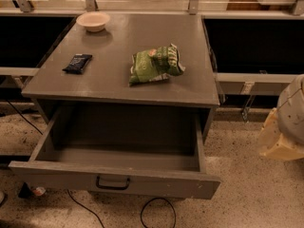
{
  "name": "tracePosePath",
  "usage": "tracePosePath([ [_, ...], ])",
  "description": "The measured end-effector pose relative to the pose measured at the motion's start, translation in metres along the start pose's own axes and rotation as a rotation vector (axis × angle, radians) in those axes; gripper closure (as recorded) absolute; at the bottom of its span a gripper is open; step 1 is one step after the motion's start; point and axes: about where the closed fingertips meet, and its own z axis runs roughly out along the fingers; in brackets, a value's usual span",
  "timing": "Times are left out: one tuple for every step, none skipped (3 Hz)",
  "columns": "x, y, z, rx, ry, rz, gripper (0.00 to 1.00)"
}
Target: Close top drawer
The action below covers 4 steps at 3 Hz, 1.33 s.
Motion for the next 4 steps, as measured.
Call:
tracePosePath([
  [0.000, 0.000, 0.000, 0.000, 0.000, 0.000, 1.00],
  [-0.004, 0.024, 0.006, -0.013, -0.021, 0.000, 1.00],
  [-0.007, 0.059, 0.015, -0.042, -0.042, -0.018, 1.00],
  [-0.012, 0.101, 0.028, -0.089, -0.049, -0.067, 1.00],
])
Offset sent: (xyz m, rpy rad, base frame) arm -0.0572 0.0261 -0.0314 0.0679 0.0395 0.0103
